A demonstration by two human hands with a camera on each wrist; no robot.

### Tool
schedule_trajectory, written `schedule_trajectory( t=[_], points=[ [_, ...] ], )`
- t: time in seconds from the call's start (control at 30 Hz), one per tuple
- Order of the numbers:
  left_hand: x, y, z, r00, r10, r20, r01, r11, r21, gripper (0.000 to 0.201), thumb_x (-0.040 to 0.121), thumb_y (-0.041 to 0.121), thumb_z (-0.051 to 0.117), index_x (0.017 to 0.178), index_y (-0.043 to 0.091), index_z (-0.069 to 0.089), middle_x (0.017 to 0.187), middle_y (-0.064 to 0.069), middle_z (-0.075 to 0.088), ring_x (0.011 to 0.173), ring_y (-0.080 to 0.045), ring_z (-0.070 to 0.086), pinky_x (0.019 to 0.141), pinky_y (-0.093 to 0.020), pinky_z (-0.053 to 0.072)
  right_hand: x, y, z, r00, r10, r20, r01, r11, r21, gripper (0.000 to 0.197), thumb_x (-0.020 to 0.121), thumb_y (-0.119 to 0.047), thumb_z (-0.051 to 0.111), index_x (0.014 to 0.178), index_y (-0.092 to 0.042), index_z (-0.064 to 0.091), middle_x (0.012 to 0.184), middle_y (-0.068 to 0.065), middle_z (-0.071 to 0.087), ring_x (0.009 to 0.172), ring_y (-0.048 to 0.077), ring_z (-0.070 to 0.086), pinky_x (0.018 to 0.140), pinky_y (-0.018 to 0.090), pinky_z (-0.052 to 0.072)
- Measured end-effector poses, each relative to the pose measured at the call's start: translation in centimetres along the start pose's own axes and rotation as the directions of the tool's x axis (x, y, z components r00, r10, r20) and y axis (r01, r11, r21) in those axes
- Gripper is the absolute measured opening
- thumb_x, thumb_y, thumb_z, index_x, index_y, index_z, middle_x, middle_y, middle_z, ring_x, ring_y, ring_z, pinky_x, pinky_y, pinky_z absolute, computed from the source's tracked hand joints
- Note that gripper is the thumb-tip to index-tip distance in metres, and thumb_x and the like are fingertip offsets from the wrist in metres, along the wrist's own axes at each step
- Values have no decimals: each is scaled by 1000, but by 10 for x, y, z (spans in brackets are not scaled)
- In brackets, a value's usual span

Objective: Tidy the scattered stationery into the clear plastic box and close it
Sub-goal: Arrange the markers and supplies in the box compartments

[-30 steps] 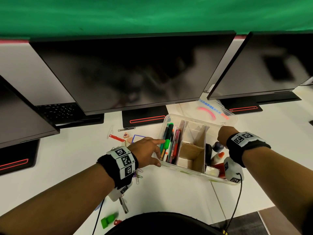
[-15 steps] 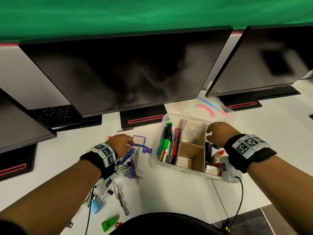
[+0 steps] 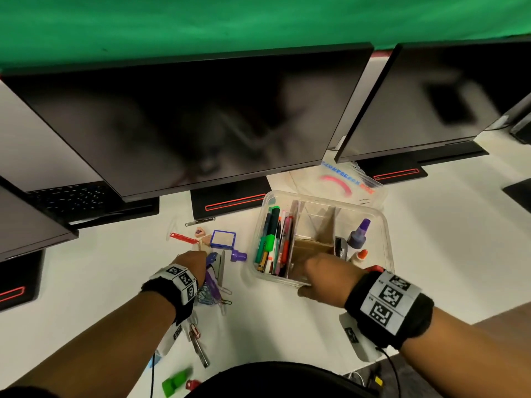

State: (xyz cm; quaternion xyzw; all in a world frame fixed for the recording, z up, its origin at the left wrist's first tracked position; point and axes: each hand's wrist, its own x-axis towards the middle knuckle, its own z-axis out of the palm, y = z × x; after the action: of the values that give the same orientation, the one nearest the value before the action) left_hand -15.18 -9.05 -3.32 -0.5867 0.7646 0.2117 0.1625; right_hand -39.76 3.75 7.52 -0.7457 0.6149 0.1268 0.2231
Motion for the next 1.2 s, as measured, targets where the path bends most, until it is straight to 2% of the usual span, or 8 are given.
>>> schedule_trajectory(
  t=[0.27, 0.47, 0.63, 0.77, 0.87, 0.93, 1.03, 1.2],
  points=[
    [-8, -10, -4, 999, -50, -21, 49, 999, -21, 25, 92, 29, 54, 103, 8, 61, 110, -12, 66, 99, -27, 62, 75, -27, 43, 0, 7, 27, 990, -12, -137, 31, 990, 136, 26, 92, -29, 52, 115, -23, 64, 111, -2, 68, 97, 18, 63, 86, 33, 52],
    [-20, -8, -25, 995, -89, -52, 79, 982, -171, 35, 91, 40, 53, 91, 8, 67, 96, -13, 68, 96, -30, 62, 79, -30, 47, -5, 7, 37, 972, 30, -233, 49, 945, 324, 23, 93, -27, 54, 113, -20, 64, 110, -4, 64, 99, 13, 59, 79, 16, 39],
    [-31, 3, -34, 996, -76, -50, 34, 823, -567, 21, 86, 4, 55, 67, 12, 56, 66, -8, 62, 61, -24, 58, 64, -28, 51, -4, 8, 41, 967, 26, -253, 62, 941, 334, 21, 93, -27, 53, 110, -20, 64, 107, -2, 65, 96, 13, 59, 76, 16, 38],
    [-47, 23, -50, 982, 5, -189, -131, 740, -660, 9, 89, 4, 53, 85, 7, 61, 72, -6, 62, 65, -21, 59, 63, -28, 53, -5, 8, 33, 978, 63, -200, 27, 908, 419, 27, 90, -39, 57, 106, -20, 67, 103, -4, 67, 91, 11, 61, 79, 24, 49],
    [-58, 43, -63, 951, 101, -291, -258, 779, -572, 13, 88, 13, 57, 99, 10, 64, 87, -6, 68, 79, -24, 64, 76, -38, 56, -5, 2, 18, 944, 184, -273, 27, 783, 621, 33, 88, -42, 59, 112, -20, 66, 98, -6, 68, 85, 8, 63, 82, 27, 53],
    [-65, 58, -70, 934, 168, -316, -322, 782, -534, 13, 88, 14, 58, 100, 13, 64, 88, -5, 69, 81, -22, 65, 77, -37, 56, -2, -4, 2, 907, 307, -289, 60, 586, 808, 31, 89, -37, 59, 113, -18, 63, 89, 1, 69, 72, 12, 65, 69, 29, 57],
    [-72, 82, -73, 916, 260, -307, -386, 784, -487, 13, 88, 14, 59, 101, 16, 63, 81, 1, 67, 75, -17, 63, 75, -34, 56, 3, -11, -19, 919, 369, -138, 43, 254, 966, 29, 89, -28, 61, 113, -11, 57, 77, 12, 67, 53, 17, 61, 46, 24, 53],
    [-75, 103, -68, 901, 341, -269, -429, 795, -429, 18, 89, 17, 57, 106, 19, 64, 93, 0, 69, 84, -17, 65, 81, -34, 55, 8, -5, -32, 917, 394, -67, 4, 158, 987, 18, 93, -11, 56, 109, -4, 55, 74, 11, 68, 44, 9, 63, 43, 20, 54]
  ],
)
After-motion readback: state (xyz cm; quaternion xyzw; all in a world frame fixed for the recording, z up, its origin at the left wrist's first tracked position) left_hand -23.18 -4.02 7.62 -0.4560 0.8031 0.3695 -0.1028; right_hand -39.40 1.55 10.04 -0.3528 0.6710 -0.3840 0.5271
